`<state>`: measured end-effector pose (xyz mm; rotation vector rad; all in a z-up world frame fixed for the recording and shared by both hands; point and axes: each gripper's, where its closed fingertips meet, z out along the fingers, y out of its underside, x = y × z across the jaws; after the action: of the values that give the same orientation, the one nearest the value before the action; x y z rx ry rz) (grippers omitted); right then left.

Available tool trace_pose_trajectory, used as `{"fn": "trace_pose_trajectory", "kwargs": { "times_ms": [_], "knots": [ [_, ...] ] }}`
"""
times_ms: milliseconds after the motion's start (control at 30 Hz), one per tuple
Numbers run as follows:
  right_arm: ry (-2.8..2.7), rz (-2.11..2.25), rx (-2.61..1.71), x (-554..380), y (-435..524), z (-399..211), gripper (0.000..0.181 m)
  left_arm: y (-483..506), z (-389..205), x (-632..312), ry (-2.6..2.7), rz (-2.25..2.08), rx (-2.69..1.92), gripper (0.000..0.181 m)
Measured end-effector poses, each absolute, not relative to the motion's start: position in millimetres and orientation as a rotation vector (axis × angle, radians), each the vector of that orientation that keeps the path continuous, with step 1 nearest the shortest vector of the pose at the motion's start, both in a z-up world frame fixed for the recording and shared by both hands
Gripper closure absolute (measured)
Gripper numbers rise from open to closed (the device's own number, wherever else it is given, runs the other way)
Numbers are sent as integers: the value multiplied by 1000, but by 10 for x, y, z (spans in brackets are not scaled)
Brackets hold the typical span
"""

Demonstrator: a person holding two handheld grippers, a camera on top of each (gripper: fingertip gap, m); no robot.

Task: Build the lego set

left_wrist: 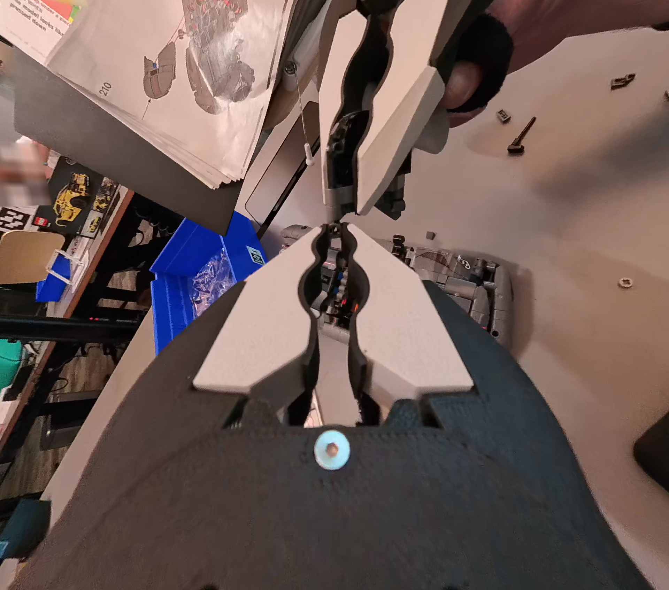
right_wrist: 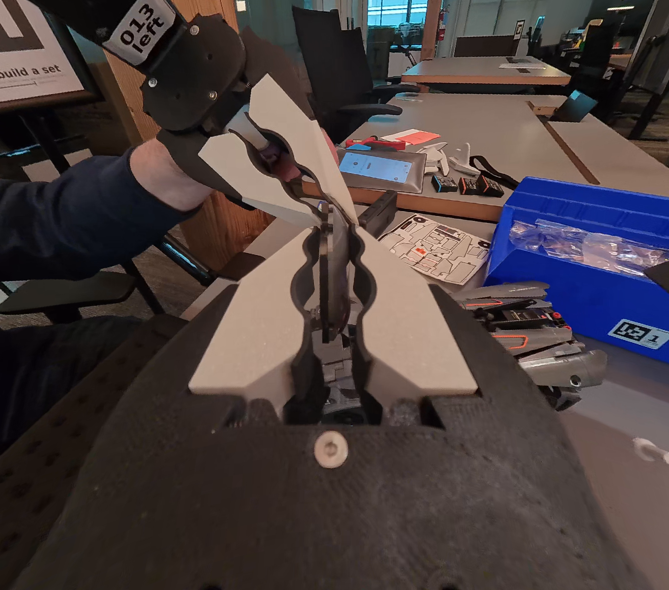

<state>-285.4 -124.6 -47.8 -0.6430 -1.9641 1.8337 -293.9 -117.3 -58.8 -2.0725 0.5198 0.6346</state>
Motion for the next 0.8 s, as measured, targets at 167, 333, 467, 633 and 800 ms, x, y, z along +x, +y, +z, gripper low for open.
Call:
{"fn": "trace_pose_trajectory", "kwargs": {
  "times_ms": [167,333,467,633,800],
  "knots": [
    [-1954,1871,-691,-2879,-1241,-479,167,-1167,-573,-2978,533,746,-2056,176],
    [-1933,1929,-724,-2882,-1228,-444,168,-1153,-522,-2987,540,841,-2014,176],
    [-1915,1957,-759,-2895,-1205,-420,168,-1134,-484,-3013,544,966,-1973,175],
    [-1897,1989,-800,-2909,-1185,-400,168,-1115,-449,-3038,535,1087,-1921,174],
    [-1874,2032,-833,-2920,-1176,-375,168,-1113,-419,-3059,543,1218,-1882,174]
  ]
}}
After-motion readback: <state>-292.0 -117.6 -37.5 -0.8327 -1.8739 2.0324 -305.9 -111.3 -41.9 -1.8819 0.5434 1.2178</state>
